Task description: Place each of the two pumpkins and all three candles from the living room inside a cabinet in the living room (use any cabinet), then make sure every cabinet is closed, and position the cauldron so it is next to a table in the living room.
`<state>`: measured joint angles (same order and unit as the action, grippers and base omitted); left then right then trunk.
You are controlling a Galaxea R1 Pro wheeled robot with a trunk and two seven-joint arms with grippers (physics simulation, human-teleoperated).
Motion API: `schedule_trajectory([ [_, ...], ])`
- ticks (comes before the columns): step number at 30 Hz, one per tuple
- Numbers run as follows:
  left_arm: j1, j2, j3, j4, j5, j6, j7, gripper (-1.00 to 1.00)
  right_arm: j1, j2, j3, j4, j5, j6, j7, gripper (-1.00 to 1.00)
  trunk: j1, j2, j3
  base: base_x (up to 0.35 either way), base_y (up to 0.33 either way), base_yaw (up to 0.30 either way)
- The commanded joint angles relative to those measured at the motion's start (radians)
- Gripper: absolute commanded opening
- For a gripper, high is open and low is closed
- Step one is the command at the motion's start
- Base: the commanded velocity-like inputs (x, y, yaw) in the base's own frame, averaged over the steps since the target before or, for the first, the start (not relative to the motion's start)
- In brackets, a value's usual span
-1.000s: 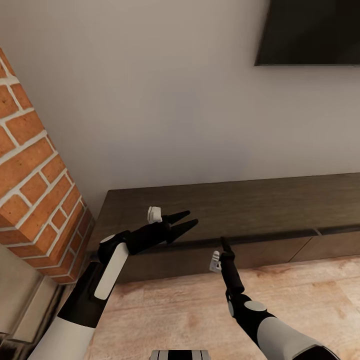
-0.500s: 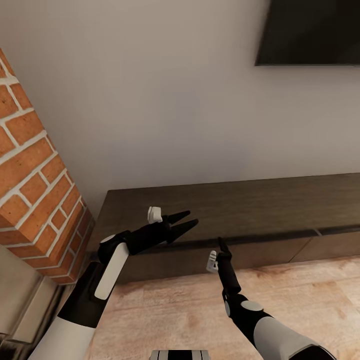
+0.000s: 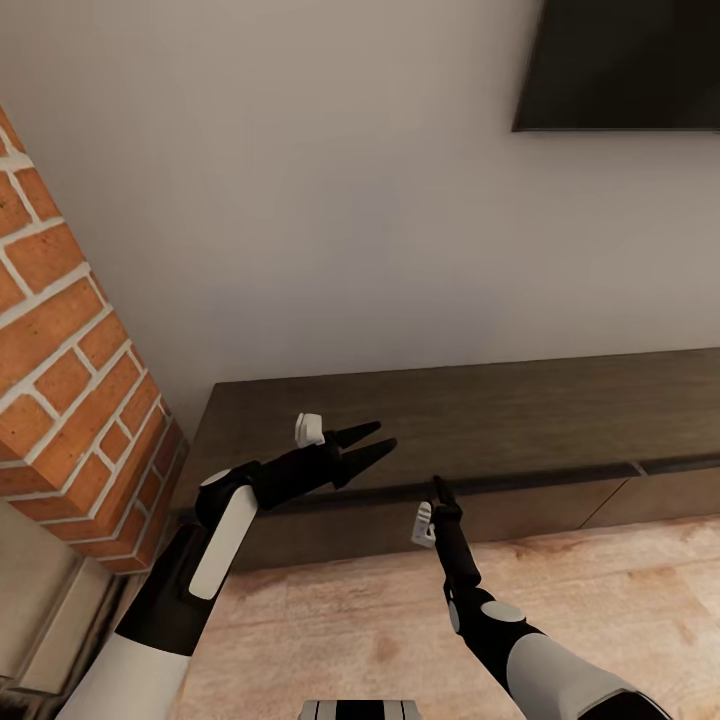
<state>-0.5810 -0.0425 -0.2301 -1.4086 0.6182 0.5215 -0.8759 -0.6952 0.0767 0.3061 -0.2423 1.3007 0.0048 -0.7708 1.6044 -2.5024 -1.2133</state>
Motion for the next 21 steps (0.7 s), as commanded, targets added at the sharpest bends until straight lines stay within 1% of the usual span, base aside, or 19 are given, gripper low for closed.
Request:
schedule_trajectory([
  [1, 0.000, 0.000, 0.000, 0.000, 0.000, 0.000, 0.000, 1.00, 0.000, 0.000, -0.001, 0.001, -0.003, -0.002, 0.005, -1.00, 0.000, 0.000, 0.000, 0.000, 0.000, 0.000],
  [4, 0.000, 0.001, 0.000, 0.000, 0.000, 0.000, 0.000, 1.00, 0.000, 0.003, -0.001, 0.000, -0.003, -0.001, 0.000, -1.00, 0.000, 0.000, 0.000, 0.000, 0.000, 0.000],
  [5, 0.000, 0.000, 0.000, 0.000, 0.000, 0.000, 0.000, 1.00, 0.001, 0.010, -0.001, 0.000, -0.002, 0.019, -0.002, -1.00, 0.000, 0.000, 0.000, 0.000, 0.000, 0.000],
  [8, 0.000, 0.000, 0.000, 0.000, 0.000, 0.000, 0.001, 1.00, 0.005, 0.014, 0.000, -0.001, -0.002, 0.074, -0.007, -1.00, 0.000, 0.000, 0.000, 0.000, 0.000, 0.000],
  [10, 0.000, 0.000, 0.000, 0.000, 0.000, 0.000, 0.001, 1.00, 0.006, 0.015, 0.000, -0.002, -0.001, 0.087, -0.015, -1.00, 0.000, 0.000, 0.000, 0.000, 0.000, 0.000],
  [13, 0.000, 0.000, 0.000, 0.000, 0.000, 0.000, 0.002, 1.00, 0.006, 0.014, -0.001, -0.002, -0.003, 0.094, -0.026, -1.00, 0.000, 0.000, 0.000, -0.008, 0.000, 0.000],
  [17, 0.000, -0.003, 0.000, 0.000, 0.000, 0.000, 0.003, 1.00, 0.006, 0.014, -0.001, -0.003, -0.003, 0.094, -0.028, -1.00, 0.000, 0.000, 0.000, -0.129, 0.000, 0.000],
  [21, 0.000, -0.002, 0.000, 0.000, 0.000, -0.001, 0.003, 1.00, 0.006, 0.013, -0.002, -0.007, -0.003, 0.091, -0.028, -1.00, 0.000, 0.000, 0.000, -0.016, 0.000, 0.000],
])
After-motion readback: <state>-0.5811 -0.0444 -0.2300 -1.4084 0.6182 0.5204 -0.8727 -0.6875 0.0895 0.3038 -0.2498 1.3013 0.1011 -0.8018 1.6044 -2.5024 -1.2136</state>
